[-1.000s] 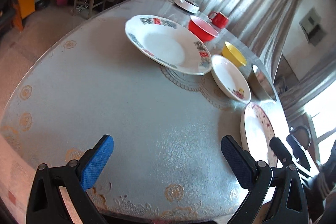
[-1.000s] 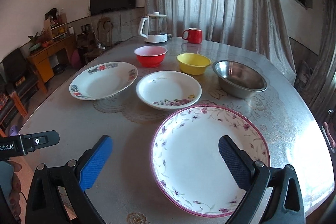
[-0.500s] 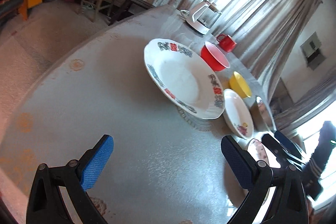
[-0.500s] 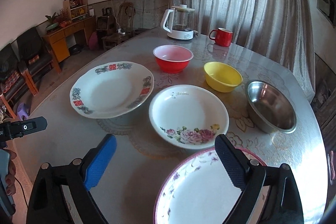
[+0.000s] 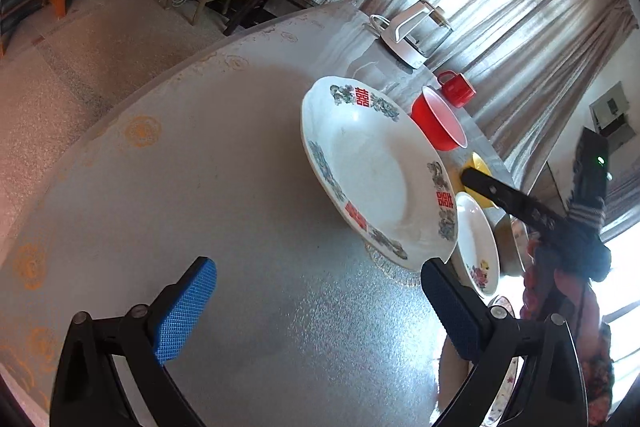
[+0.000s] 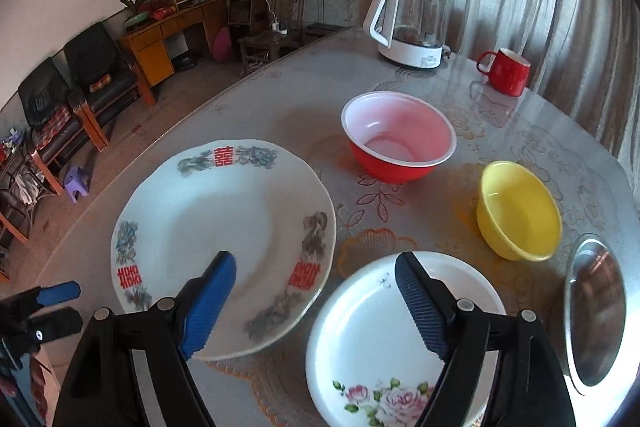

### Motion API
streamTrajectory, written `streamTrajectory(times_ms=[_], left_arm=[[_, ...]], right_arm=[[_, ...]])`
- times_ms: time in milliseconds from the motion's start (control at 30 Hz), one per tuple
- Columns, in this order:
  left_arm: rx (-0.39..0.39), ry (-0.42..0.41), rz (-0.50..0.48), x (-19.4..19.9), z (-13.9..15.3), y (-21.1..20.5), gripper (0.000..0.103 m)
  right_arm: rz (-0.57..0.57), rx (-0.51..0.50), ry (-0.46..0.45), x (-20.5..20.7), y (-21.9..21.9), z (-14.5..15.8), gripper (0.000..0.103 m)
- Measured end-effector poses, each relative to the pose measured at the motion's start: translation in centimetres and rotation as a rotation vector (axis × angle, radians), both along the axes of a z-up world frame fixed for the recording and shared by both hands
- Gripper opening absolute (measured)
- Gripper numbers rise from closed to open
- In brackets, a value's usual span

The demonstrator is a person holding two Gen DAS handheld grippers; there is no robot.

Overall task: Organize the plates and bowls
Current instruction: 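Reach the right gripper to the rim of the white plate with red characters, then grasp the plate rim with the right gripper and lift it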

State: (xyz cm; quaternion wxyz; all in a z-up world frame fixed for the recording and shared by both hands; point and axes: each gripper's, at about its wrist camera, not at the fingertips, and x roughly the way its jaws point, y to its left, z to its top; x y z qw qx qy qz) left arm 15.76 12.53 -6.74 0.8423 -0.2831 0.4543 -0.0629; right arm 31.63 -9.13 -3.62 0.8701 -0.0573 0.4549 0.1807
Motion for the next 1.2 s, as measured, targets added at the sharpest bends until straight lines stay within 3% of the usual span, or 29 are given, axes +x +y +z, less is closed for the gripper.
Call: streamTrajectory(times_ms=[67,167,267,367,500,600,733,900,1033,1200], left_arm=[[0.003,0.004,0.013,0.4,0.0,0.3,0.103],[0.025,-0.013,0.022,0.8,0.3,0.6,0.103],[0.033,-0.012,0.04,1.3,0.4,1.1,0.103],[0.012,-0.014,0.047,1.7,0.1,1.4,0.103],[0.032,-0.042,0.04,2.3,-0.1,1.3,0.103],[0.077,-0.067,0.025,2.8,-0.3,1.0,0.103],[0.066,-0.074,-0.017,3.5,-0.7,0.7,0.102],[0.06,-0.094,-0.026,4.4,-0.5,0.6,0.072],[0.036,-0.075,-0.048,5.7,-0.9,0.2,0.072],[0.044,-0.065,-0.077,6.6,-1.2,-0.7,0.072]], right_arm=[[0.001,-0.001,0.023,1.8,0.7,-0.5,0.081],[0.007,-0.059,0.081,4.1,1.9,-1.7,0.067],[0.017,-0.068,0.122,5.7,2.5,-2.8,0.06],[0.002,-0.024,0.163,6.9,2.3,-3.8,0.059],[-0.003,0.038,0.206,7.4,2.2,-4.8,0.045],[-0.024,0.018,0.177,7.0,2.8,-4.8,0.046],[-0.013,0.015,0.181,6.3,2.9,-4.6,0.043],[0.002,0.049,0.21,6.0,2.7,-4.5,0.043],[0.048,0.004,0.186,5.4,3.4,-4.5,0.043],[0.049,0.017,0.175,5.2,3.4,-4.5,0.043]])
